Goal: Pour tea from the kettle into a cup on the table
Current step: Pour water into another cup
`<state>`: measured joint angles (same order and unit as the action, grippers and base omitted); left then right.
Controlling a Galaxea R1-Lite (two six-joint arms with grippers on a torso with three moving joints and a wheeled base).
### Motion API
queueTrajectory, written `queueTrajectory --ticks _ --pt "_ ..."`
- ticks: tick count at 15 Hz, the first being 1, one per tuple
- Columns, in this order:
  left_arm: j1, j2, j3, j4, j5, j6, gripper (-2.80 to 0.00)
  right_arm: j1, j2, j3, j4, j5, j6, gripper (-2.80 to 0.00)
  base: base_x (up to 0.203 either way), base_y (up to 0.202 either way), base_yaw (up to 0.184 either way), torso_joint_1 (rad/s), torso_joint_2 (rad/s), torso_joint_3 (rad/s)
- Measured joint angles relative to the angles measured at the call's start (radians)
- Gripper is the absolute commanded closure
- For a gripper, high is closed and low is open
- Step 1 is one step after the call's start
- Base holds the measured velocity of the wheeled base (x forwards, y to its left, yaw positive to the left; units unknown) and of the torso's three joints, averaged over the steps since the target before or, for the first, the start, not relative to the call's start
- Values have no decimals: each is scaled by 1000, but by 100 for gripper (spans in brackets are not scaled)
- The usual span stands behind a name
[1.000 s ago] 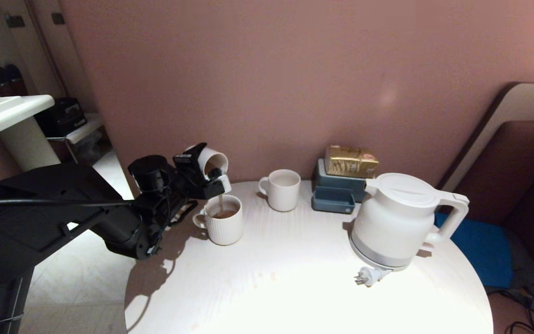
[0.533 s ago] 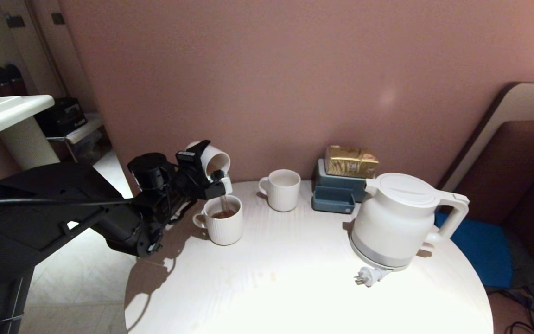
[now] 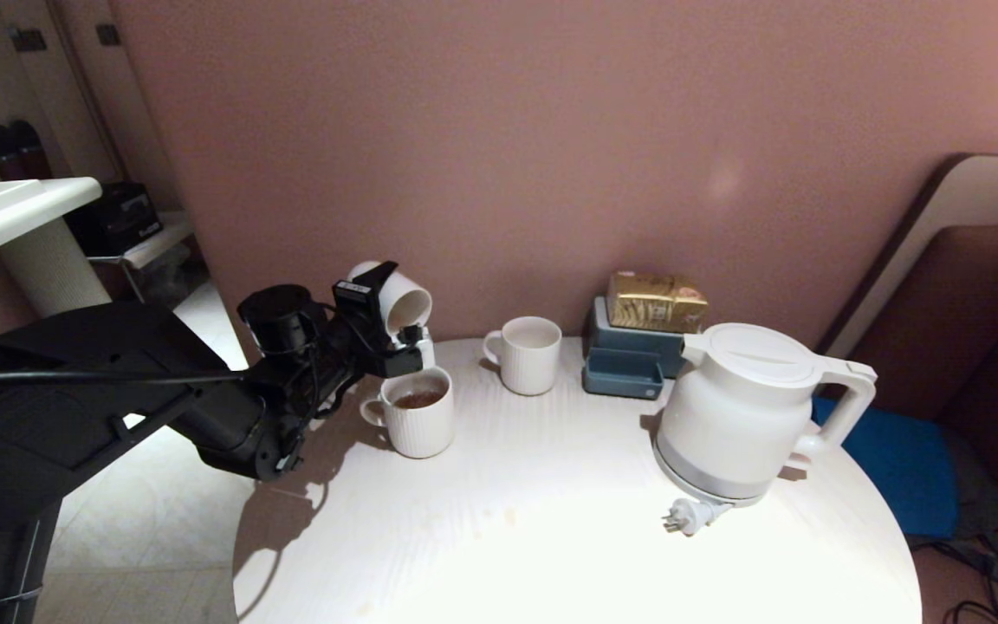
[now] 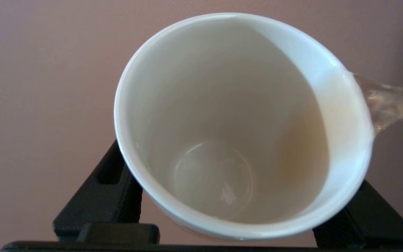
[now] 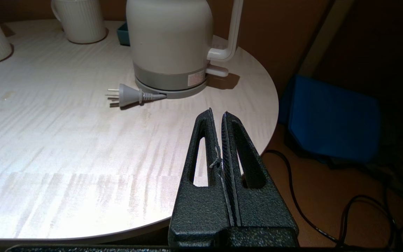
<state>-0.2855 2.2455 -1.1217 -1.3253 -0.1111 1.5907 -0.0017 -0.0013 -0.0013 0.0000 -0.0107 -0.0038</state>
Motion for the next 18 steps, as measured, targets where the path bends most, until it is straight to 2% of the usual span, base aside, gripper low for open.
queueTrajectory --ticks 5,7,12,14,16,18 --pt "0 -9 0 0 0 63 0 0 0 0 0 0 0 0 0 0 0 0 0 0" --pt "0 -12 0 0 -28 99 0 0 0 0 0 0 0 0 0 0 0 0 0 0" --pt "-6 -16 -4 0 -42 103 0 0 0 0 0 0 0 0 0 0 0 0 0 0" --pt "-9 -16 -5 5 -29 38 0 0 0 0 0 0 0 0 0 0 0 0 0 0" --pt "-25 -25 -6 14 63 -102 0 0 0 0 0 0 -1 0 0 0 0 0 0 0" --pt "-35 -55 -6 70 145 -243 0 0 0 0 0 0 0 0 0 0 0 0 0 0"
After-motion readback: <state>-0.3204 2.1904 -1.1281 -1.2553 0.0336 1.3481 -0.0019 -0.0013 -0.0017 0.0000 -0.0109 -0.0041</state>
